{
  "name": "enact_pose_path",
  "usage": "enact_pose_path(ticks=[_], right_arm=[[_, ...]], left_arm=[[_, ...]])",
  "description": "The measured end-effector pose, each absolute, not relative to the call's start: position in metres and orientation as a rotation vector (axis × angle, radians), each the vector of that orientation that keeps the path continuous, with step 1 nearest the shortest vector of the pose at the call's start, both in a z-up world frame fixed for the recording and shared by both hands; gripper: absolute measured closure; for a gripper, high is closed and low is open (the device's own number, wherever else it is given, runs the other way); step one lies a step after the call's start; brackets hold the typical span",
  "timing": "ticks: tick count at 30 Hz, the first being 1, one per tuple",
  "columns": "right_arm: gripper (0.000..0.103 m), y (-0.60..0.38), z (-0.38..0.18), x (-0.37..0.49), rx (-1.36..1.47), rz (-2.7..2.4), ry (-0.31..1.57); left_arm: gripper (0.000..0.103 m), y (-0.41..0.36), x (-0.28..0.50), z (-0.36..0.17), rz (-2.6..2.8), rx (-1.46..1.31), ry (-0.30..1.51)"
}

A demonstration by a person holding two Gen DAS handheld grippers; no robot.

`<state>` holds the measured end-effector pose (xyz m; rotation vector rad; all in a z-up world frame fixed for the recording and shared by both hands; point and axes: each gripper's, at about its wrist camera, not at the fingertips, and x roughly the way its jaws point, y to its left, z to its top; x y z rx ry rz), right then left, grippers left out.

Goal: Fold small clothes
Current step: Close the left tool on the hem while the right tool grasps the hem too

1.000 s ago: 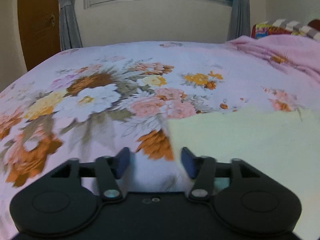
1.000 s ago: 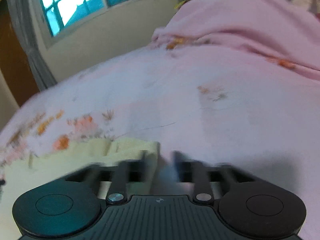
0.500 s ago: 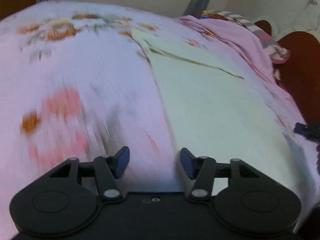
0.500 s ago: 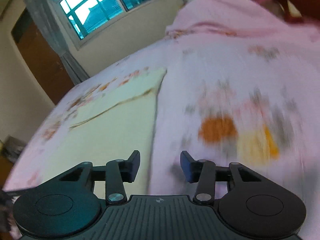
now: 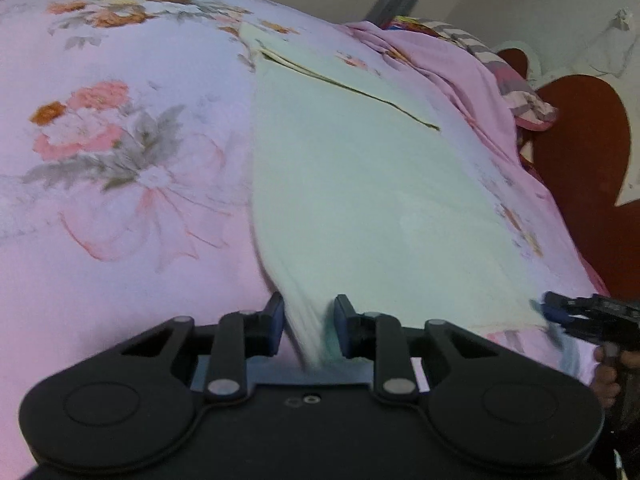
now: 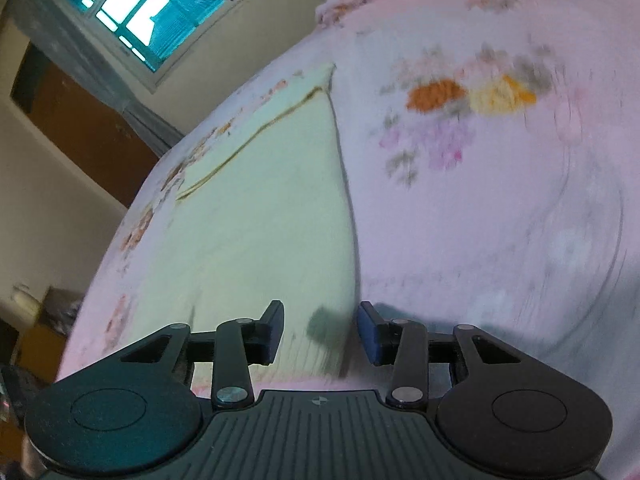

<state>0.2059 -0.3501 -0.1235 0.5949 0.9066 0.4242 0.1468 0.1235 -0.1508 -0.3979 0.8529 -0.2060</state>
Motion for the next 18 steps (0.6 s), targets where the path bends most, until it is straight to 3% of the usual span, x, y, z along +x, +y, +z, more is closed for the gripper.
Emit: enact_pose_path(ticks=[2,9,13,18], right_arm=[[0.061,-0.349,-0.132,0.204,0.628,0.427,0.918],[0.062,-0.355,-0.138,0.203,0.724,0.441,0.91],[0.079,-0.356,-0.139,0.205,0.752,0.444,0.913],[0.079,-0.361,-0.142,0.207,0.807,0.443,0.915]], left_arm=[[0.086,0.12,0.144,-0.154,-0.216,-0.397,0.864],[0.088,0.127,0.143,-0.161,-0.253,-0.473,0.876],[0.093,0.136,0.145,-0.169,-0.273,-0.569,0.873],[0.092,0.147,0.149,-0.177,-0.284,-0.685,0.863]])
